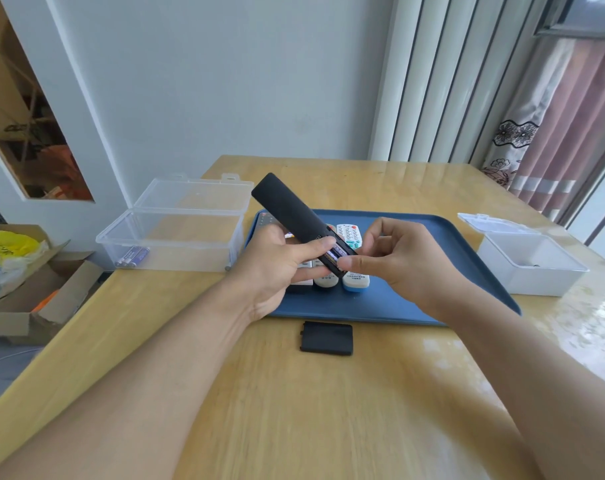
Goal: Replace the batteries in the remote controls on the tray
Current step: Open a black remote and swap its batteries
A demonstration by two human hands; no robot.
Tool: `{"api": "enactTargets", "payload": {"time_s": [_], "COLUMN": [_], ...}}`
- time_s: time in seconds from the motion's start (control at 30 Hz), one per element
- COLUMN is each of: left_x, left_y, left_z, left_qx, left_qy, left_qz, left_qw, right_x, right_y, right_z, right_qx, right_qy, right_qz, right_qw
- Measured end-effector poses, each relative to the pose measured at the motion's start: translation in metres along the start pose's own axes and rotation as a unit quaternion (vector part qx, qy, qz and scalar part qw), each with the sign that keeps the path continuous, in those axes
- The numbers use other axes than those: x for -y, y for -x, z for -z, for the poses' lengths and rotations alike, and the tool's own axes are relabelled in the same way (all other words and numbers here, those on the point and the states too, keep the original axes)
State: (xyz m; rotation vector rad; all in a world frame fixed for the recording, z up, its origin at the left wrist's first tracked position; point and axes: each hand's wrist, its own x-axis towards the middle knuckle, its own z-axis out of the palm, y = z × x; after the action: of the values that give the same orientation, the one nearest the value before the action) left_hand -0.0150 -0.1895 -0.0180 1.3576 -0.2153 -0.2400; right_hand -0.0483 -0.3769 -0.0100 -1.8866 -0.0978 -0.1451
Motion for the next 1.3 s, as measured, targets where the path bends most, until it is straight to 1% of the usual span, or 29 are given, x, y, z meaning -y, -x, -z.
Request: {"api": "enactTargets", "payload": {"time_s": [0.1,0.2,0.27,0.33,0.37,0.4,0.47,0.5,0.53,0.6,0.63,0.77,0.87,1.13,1.23,1.3], "left_x": [0.002,0.003,0.004,0.004,0.004,0.003,0.002,0.002,0.003,0.004,0.004,0.004,0.005,-0.001,-0.001,-0.002], "left_y": [0.0,0.001,0.001,0.0,0.0,-0.001,-0.003,-0.003,-0.003,-0.004,-0.004,-0.006,-0.006,-0.005,-0.005,-0.006], "left_z": [-0.002,-0.005,-0.006,-0.006,-0.005,-0.004,-0.001,-0.001,0.0,-0.001,-0.001,-0.001,-0.001,-0.001,0.001,0.002], "left_qx": [-0.017,-0.036,-0.049,-0.07,-0.083,-0.093,-0.102,-0.103,-0.104,-0.101,-0.099,-0.1,-0.1,-0.113,-0.124,-0.134], "left_qy": [-0.004,0.017,0.029,0.033,0.038,0.045,0.051,0.051,0.05,0.053,0.058,0.073,0.088,0.146,0.162,0.177], "left_qz": [-0.01,-0.014,-0.009,-0.01,-0.012,-0.013,-0.012,-0.011,-0.009,-0.005,-0.004,-0.003,-0.005,-0.017,-0.009,-0.003], "left_qw": [1.0,0.999,0.998,0.997,0.996,0.995,0.993,0.993,0.993,0.993,0.993,0.992,0.991,0.983,0.979,0.975], "right_x": [-0.004,-0.003,-0.001,0.004,0.008,0.013,0.024,0.028,0.03,0.032,0.033,0.034,0.035,0.035,0.036,0.036], "right_y": [-0.002,0.0,0.002,0.003,0.004,0.006,0.015,0.02,0.024,0.029,0.03,0.033,0.035,0.037,0.039,0.039], "right_z": [-0.003,-0.007,-0.009,-0.008,-0.006,-0.003,-0.002,-0.004,-0.006,-0.013,-0.016,-0.021,-0.022,-0.022,-0.021,-0.02], "right_qx": [-0.002,-0.019,-0.035,-0.054,-0.048,-0.019,0.097,0.153,0.191,0.213,0.213,0.22,0.227,0.231,0.258,0.274], "right_qy": [-0.03,-0.042,0.007,0.115,0.162,0.198,0.269,0.315,0.368,0.454,0.474,0.501,0.51,0.513,0.499,0.472], "right_qz": [-0.02,-0.007,0.005,0.02,0.027,0.029,0.018,0.013,0.013,0.024,0.027,0.048,0.044,0.013,0.032,0.06], "right_qw": [0.999,0.999,0.999,0.992,0.985,0.98,0.958,0.936,0.91,0.865,0.854,0.836,0.829,0.827,0.827,0.836]}}
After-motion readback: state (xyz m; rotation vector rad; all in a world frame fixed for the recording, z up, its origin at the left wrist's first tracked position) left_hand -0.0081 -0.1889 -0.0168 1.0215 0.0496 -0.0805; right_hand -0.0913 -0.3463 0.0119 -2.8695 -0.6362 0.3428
